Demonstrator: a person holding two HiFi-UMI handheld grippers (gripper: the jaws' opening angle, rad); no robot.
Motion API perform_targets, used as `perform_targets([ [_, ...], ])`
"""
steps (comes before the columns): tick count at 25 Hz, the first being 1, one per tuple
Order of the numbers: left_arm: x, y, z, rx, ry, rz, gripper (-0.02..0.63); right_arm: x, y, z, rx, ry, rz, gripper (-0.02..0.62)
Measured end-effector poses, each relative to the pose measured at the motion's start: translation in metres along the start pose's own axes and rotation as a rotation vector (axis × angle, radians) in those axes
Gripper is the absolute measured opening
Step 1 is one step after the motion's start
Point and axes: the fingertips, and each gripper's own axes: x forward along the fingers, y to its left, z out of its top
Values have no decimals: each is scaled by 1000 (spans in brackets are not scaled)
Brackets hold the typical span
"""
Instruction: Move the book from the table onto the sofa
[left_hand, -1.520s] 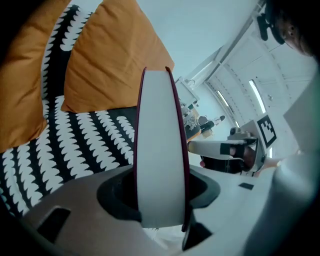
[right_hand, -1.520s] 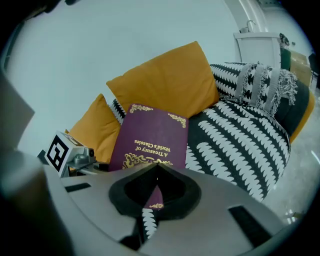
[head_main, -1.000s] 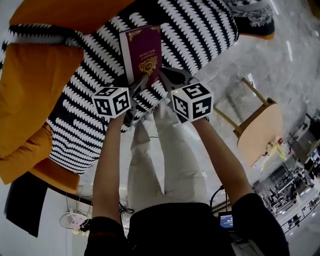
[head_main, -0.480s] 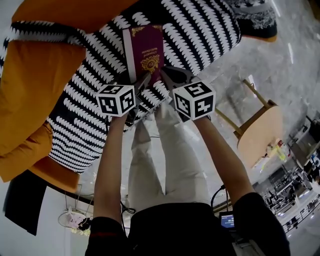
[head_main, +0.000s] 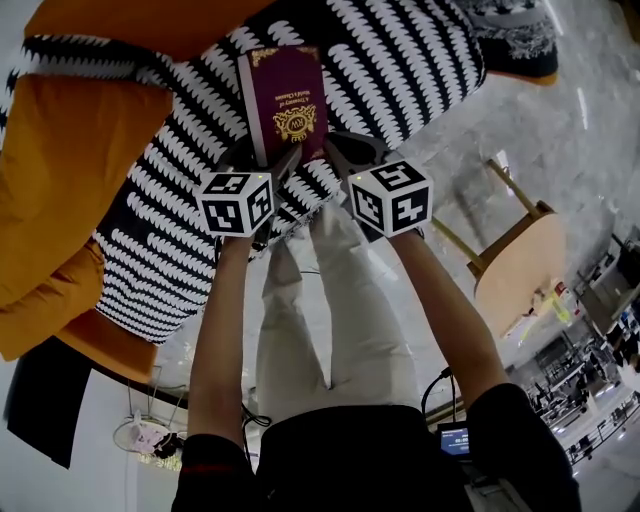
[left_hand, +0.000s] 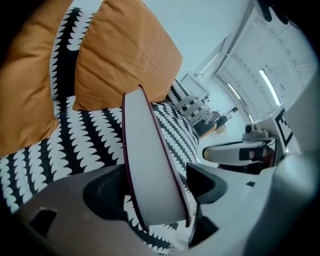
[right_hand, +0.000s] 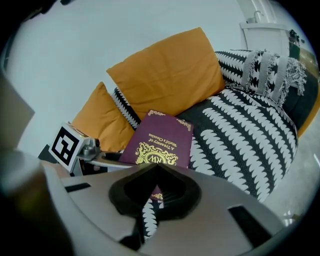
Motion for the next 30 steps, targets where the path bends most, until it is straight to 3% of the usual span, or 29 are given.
perform_targets([
  [7, -19, 26, 5, -13, -46, 132, 394, -1, 2, 3, 4, 0, 4, 17],
  [21, -27, 21, 0, 60, -31, 135, 405, 1, 7, 3, -6, -1, 12, 17],
  [30, -48, -7, 28, 102, -13, 66, 282, -19, 25, 36, -21, -36, 1, 17],
])
